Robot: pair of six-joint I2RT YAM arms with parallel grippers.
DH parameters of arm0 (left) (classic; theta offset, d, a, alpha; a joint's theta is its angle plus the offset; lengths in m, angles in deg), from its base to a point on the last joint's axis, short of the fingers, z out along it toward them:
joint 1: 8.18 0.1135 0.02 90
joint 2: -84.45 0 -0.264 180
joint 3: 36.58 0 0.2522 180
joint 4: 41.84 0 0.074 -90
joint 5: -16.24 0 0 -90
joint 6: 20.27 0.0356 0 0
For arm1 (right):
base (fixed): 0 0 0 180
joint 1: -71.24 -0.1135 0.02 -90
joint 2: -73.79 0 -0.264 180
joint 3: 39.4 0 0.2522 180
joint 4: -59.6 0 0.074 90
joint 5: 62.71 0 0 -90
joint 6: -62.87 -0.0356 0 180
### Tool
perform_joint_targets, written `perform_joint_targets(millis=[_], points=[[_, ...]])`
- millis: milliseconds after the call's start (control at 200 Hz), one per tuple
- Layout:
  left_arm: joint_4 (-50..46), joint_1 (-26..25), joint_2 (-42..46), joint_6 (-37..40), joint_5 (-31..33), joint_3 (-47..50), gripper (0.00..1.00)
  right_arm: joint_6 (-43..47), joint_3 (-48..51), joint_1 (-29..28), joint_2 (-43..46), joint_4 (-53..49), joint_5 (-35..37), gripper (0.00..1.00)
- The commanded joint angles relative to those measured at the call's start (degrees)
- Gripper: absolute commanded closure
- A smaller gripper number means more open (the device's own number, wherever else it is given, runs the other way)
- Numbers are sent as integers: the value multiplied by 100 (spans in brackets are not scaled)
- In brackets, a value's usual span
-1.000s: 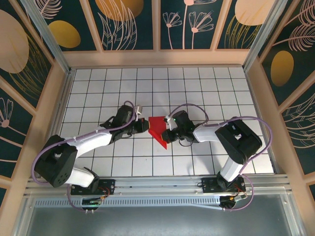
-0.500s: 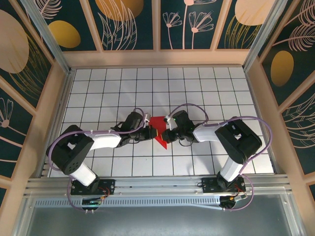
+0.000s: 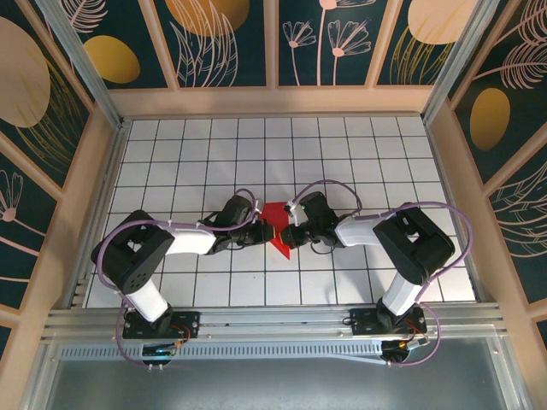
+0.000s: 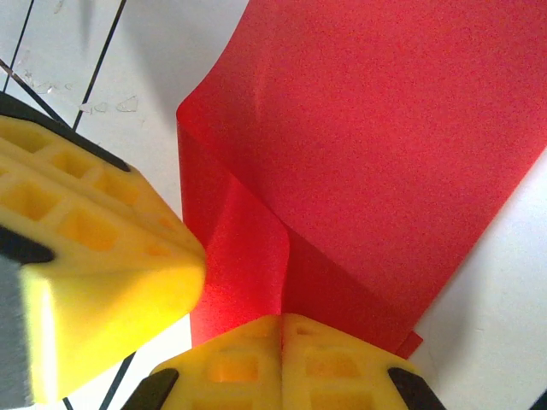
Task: Fold a paper plane with a square sheet of paper (fold left side to right side)
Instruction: Third fold the triangle at the center of the table.
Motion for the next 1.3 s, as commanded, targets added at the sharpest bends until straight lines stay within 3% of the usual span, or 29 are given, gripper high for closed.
perform_joint_targets(millis=[0, 1111, 1296], points=[[-76, -37, -79, 65, 125, -29, 100, 111, 38, 43, -294, -559, 228, 100], [-579, -36, -250, 197, 649, 176, 100, 101, -142, 37, -325, -681, 256, 100], [-745, -35, -339, 134, 755, 151, 100, 73, -335, 39, -236, -763, 262, 93]])
